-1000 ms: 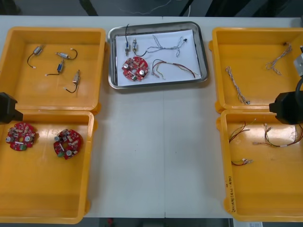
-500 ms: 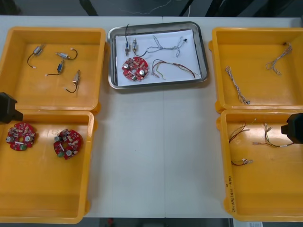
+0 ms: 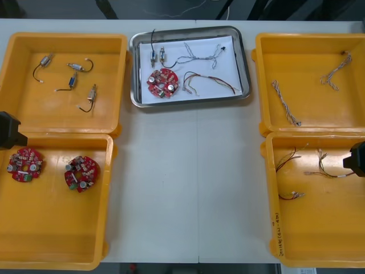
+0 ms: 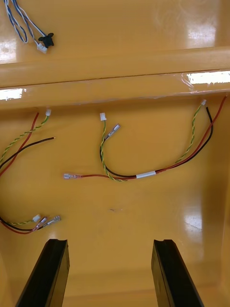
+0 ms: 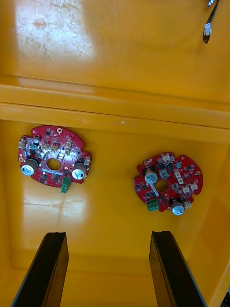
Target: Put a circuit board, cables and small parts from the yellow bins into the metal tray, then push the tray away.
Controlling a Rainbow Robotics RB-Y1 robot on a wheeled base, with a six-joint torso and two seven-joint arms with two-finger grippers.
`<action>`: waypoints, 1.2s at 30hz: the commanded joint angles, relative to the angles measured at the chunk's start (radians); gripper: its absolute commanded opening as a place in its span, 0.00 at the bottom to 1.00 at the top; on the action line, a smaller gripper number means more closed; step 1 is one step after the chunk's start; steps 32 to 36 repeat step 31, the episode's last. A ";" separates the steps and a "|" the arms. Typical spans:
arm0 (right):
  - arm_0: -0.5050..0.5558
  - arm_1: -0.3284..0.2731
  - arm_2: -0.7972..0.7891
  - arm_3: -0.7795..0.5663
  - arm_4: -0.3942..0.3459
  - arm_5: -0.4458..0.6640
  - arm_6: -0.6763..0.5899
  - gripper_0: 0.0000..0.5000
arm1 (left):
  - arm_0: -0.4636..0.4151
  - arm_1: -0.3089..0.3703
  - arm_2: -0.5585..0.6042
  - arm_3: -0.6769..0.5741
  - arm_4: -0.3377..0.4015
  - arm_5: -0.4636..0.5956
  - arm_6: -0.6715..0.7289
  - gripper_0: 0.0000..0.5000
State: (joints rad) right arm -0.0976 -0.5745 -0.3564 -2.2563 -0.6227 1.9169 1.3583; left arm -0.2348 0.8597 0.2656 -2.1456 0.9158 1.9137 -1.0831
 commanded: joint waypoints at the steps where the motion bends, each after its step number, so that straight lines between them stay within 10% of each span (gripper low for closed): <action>1: 0.009 -0.041 -0.030 -0.006 -0.012 0.003 -0.048 1.00 | 0.014 0.045 0.030 -0.028 -0.008 0.006 -0.086 1.00; 36: -0.002 -0.045 -0.021 -0.006 -0.031 0.003 -0.059 1.00 | 0.014 0.045 0.030 -0.028 -0.008 0.006 -0.086 1.00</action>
